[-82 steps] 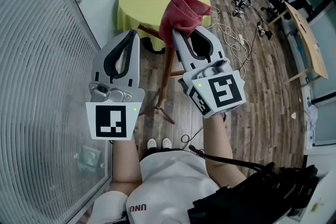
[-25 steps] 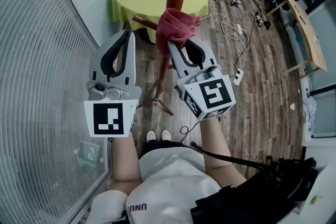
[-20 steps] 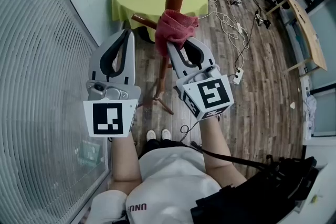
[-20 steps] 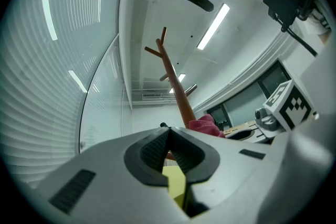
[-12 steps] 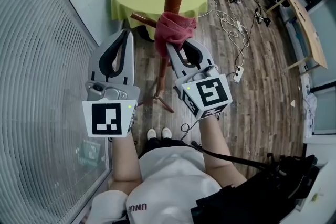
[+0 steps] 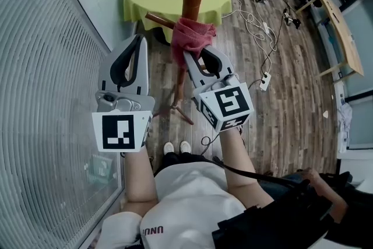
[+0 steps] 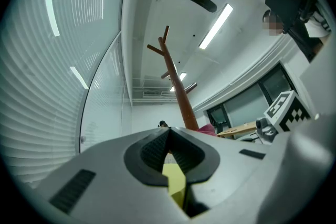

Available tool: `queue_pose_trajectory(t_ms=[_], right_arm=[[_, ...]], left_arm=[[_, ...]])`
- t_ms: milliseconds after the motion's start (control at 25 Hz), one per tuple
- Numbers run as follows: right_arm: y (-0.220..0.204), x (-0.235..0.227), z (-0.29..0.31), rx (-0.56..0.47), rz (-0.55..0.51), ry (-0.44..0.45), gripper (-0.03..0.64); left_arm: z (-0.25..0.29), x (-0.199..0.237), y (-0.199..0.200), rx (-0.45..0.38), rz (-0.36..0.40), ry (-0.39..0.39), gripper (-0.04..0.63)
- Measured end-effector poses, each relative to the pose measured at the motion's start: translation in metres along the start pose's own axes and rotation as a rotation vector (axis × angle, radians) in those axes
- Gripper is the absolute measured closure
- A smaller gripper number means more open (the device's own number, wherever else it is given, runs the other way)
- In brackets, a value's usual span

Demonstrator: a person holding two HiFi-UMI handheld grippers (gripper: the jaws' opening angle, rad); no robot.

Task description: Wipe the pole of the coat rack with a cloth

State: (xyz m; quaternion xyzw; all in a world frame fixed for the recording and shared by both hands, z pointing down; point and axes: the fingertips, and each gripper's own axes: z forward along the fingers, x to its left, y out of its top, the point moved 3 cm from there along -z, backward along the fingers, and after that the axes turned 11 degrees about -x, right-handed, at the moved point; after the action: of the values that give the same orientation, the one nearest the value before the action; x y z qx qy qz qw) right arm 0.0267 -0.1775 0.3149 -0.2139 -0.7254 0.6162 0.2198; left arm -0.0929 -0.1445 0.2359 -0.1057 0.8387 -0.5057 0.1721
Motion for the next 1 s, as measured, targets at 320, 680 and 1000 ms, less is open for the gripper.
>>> queue_pose_trajectory(t_ms=[320,680,1000], right_arm=[[-0.009,0.001,-0.001,0.023,0.007,-0.002,0.542],[-0.021,0.002,-0.003,0.052,0.013,-0.003,0.541],[-0.03,0.002,-0.003,0.079,0.013,-0.004,0.543]], left_arm=[[-0.003,0.002,-0.004,0.005,0.013,-0.001,0.582],[-0.008,0.003,-0.007,0.006,0.032,-0.004,0.581],[-0.01,0.004,-0.01,0.027,0.015,0.009,0.582]])
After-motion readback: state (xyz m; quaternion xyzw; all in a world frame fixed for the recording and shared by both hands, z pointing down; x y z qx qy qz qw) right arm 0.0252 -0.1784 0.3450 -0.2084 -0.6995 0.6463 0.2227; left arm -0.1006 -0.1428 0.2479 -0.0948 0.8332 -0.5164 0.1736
